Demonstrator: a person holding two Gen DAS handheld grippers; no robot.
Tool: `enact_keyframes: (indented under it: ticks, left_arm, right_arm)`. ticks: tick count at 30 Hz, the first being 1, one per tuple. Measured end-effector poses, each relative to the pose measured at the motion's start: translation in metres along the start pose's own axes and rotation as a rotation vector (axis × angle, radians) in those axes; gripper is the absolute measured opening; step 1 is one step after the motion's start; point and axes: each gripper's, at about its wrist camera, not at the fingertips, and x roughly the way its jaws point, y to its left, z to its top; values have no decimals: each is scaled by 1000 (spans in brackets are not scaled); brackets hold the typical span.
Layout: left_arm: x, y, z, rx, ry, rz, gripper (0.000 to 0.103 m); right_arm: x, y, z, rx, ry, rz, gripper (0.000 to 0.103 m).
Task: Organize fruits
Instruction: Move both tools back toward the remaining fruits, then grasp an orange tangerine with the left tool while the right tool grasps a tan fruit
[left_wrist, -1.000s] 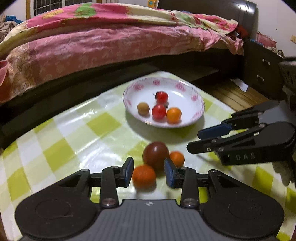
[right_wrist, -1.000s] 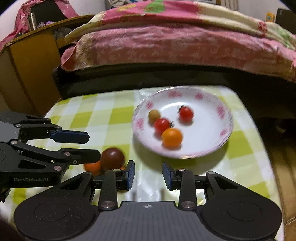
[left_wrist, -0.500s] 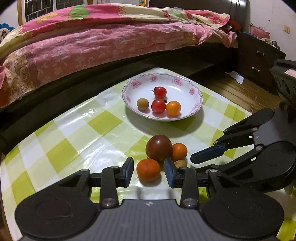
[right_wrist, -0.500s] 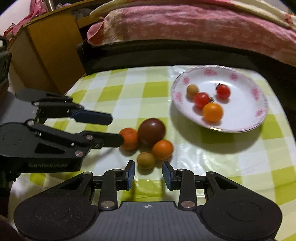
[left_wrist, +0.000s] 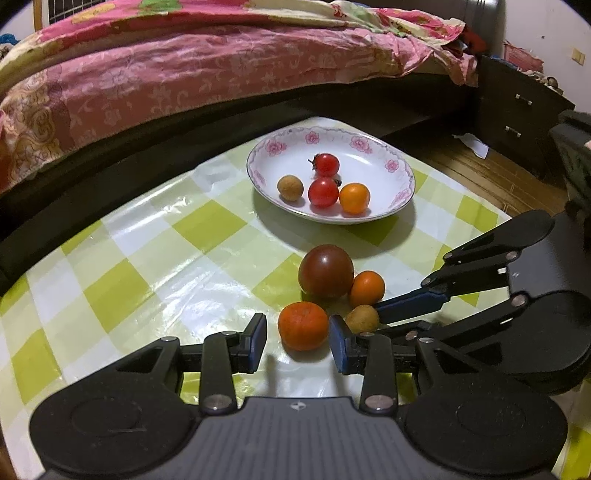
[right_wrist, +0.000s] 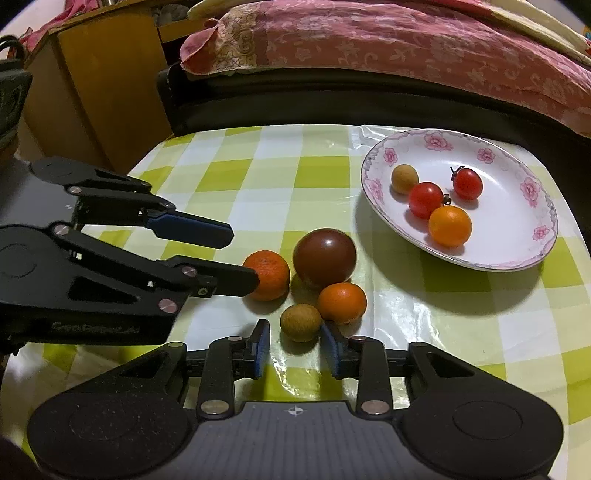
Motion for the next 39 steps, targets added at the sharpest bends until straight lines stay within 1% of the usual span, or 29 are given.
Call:
enact_keyframes:
  ticks: [1,5,10,15,19,21,25,31,34,39]
  left_arm:
    - [2,0,0,1,4,1,44]
    - [9,-1,1,0,9,-3,44]
    - [16,-7,5,24,20,-6,45]
    - [22,-9,5,23,35,5,44]
    - [21,-9,0,24,36,8,44]
    - [22,-8,-4,17,52,6,44]
    - [20,-12,-6,36,44,14,44]
    - [21,-11,-5,30,45,14,44]
    - [22,-12,-4,27,44,13,44]
    - [21,-13,-4,37,46,20,44]
  right_arm:
    - [0,-1,0,1,1,-2,20]
    - [-2,-6,2,15,12,7,19]
    - [-9,-10,2,19,24,16,19]
    - [-11,-14,-1,17,40,-6,19]
    - [-11,-17,-3,17,39,-16,19]
    - [-11,-16,-4,7,34,-21,19]
    - [-8,-16,-5,3,40,-33,20]
    - [-6,-16,-3,5,23,-50,21]
    - [-6,-19,-1,13,13,-55,25]
    - [-4,-21,1,21,9,-53,27]
